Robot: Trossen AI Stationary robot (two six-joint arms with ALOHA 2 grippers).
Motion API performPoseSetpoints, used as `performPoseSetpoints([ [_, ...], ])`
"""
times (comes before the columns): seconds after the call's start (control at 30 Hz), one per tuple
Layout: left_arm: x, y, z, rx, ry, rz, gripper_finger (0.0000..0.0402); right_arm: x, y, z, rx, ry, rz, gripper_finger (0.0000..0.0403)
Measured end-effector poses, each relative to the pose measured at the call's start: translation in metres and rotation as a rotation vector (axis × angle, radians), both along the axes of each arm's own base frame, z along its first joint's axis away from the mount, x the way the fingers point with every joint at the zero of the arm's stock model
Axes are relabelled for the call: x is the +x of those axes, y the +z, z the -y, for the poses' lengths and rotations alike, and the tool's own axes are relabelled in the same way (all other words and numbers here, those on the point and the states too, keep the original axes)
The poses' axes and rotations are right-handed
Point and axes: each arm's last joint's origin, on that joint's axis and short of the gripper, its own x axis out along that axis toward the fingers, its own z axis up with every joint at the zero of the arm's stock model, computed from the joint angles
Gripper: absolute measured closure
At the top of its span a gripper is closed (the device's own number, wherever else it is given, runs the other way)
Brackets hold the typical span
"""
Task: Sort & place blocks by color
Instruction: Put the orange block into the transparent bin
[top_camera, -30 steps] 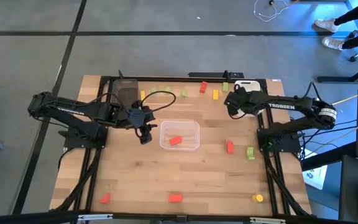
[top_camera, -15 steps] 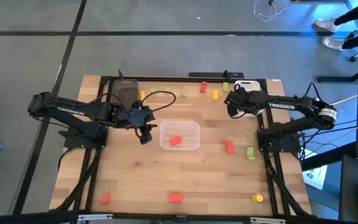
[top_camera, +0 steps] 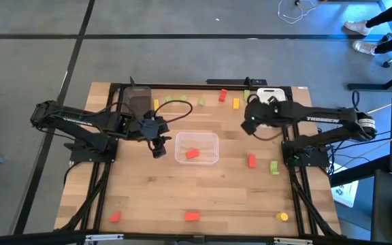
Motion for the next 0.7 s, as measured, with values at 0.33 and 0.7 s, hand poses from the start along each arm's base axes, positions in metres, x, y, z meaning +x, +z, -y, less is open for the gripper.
performPoseSetpoints([
  [0.33, -0.013, -0.012, 0.004, -0.165, 0.000, -0.159, 0.0272, 0.006, 0.010, -0.060, 0.093, 0.397, 0.059, 0.0242],
  [0.7, -0.033, -0.019, 0.054, -0.608, 0.068, -0.316, 0.0272, 0.008, 0.012, -0.083, 0.090, 0.511, 0.100, 0.0242],
])
